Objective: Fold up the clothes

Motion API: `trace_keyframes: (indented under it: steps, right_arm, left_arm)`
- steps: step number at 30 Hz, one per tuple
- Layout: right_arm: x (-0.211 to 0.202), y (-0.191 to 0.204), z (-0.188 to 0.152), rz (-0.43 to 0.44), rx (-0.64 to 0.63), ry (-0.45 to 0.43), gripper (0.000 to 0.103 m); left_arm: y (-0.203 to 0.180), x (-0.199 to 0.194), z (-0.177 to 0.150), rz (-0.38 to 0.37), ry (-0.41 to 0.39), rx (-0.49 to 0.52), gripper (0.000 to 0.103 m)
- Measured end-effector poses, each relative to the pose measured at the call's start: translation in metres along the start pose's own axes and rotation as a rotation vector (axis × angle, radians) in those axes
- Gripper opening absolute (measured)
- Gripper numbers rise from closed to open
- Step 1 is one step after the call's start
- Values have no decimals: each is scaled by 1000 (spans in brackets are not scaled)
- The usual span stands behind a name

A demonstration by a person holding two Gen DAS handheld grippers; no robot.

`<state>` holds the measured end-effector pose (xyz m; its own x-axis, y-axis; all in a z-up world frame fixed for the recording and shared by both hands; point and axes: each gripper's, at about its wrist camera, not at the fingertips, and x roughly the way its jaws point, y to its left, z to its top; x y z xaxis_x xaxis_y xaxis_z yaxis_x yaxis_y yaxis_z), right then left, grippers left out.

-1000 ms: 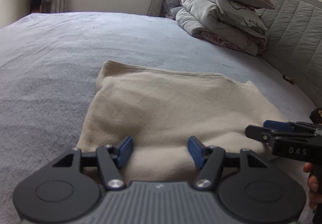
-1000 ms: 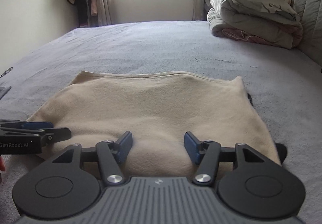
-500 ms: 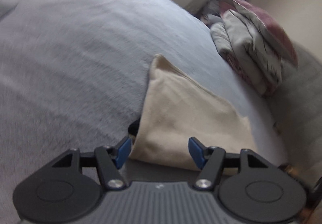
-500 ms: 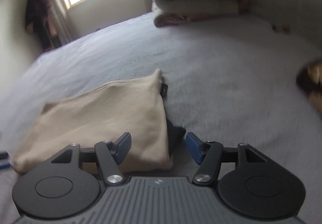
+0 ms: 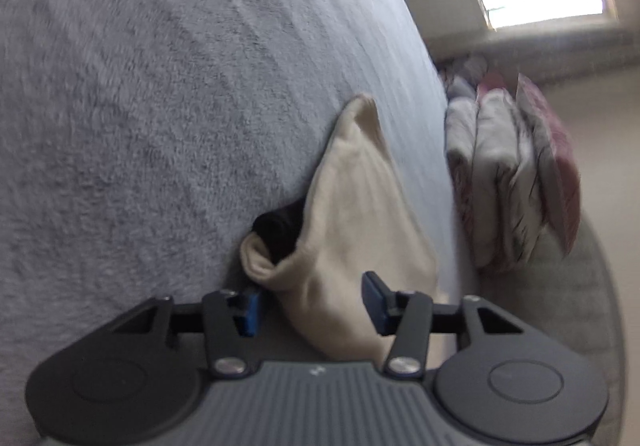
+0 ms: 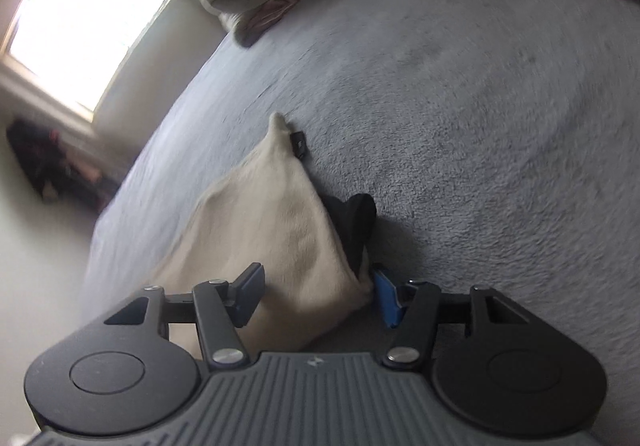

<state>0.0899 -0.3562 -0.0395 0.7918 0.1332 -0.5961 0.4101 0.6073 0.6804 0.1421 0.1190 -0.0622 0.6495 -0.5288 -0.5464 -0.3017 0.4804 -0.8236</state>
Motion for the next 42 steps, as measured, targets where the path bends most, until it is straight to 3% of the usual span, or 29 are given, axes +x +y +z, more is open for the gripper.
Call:
trace_keyframes:
  steps: [1,3,4,9,18,27,35,40,42]
  right_arm:
    - [1,1,-1,-13,8,-13,50]
    - [4,4,-3,-46,16,-37,28]
    - [5,5,-4,-64,19,-47,27]
    - [-8,8,-6,-86,63,-78,16]
    - [-70,22,-16,-114,14,-17,15]
    - [-139,-1,-57,-117,-68,41,15]
    - [-173,-32,-90,-149,-103,68,15]
    - [-168,-43,-101,-169,-132,42,19]
    - [-165,-46,-100,-195,-137,27,27]
  left_arm:
    - [1,3,-1,4,-11,-18,37]
    - [2,7,-3,17,-36,-45,26]
    - [2,9,-5,24,-47,-48,19]
    - [-11,2,-18,63,-108,-7,13]
    - [-27,-47,-35,106,-110,11,11]
    - [5,-116,-74,76,-34,32,11]
    - [36,-155,-113,67,18,37,12]
    - [44,-147,-121,104,39,146,16]
    - [42,-143,-122,119,35,207,22]
